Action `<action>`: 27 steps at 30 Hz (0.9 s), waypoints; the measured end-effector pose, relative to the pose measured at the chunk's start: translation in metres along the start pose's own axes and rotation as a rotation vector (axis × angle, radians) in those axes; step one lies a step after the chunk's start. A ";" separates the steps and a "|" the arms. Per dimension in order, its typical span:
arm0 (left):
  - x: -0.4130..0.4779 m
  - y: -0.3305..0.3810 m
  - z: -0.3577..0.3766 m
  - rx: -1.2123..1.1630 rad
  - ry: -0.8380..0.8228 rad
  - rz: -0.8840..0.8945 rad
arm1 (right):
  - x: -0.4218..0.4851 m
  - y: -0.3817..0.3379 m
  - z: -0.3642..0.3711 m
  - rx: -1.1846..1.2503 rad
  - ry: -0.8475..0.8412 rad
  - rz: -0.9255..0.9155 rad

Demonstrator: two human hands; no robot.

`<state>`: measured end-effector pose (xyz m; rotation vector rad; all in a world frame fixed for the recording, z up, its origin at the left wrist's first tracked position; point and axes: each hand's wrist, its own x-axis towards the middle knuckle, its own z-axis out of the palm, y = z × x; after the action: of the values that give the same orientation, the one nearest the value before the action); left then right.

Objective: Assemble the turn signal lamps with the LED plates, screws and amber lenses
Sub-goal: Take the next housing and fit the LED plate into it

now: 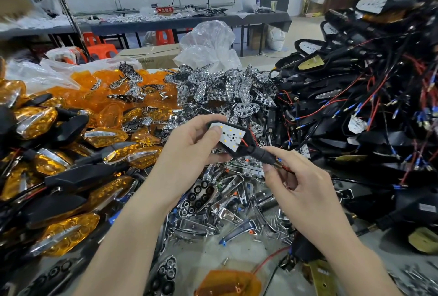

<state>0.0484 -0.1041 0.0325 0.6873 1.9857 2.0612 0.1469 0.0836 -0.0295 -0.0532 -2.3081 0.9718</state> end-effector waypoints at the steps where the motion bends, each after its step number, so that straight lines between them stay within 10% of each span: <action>1: 0.000 0.000 0.000 0.001 0.000 -0.001 | 0.000 0.000 0.000 0.005 0.000 -0.002; 27: 0.000 0.046 0.002 0.050 0.076 0.063 | 0.024 -0.028 -0.021 0.136 0.016 -0.033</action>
<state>0.0577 -0.1056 0.0772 0.7003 2.0891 2.1099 0.1447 0.0831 0.0125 0.0328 -2.2160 1.1053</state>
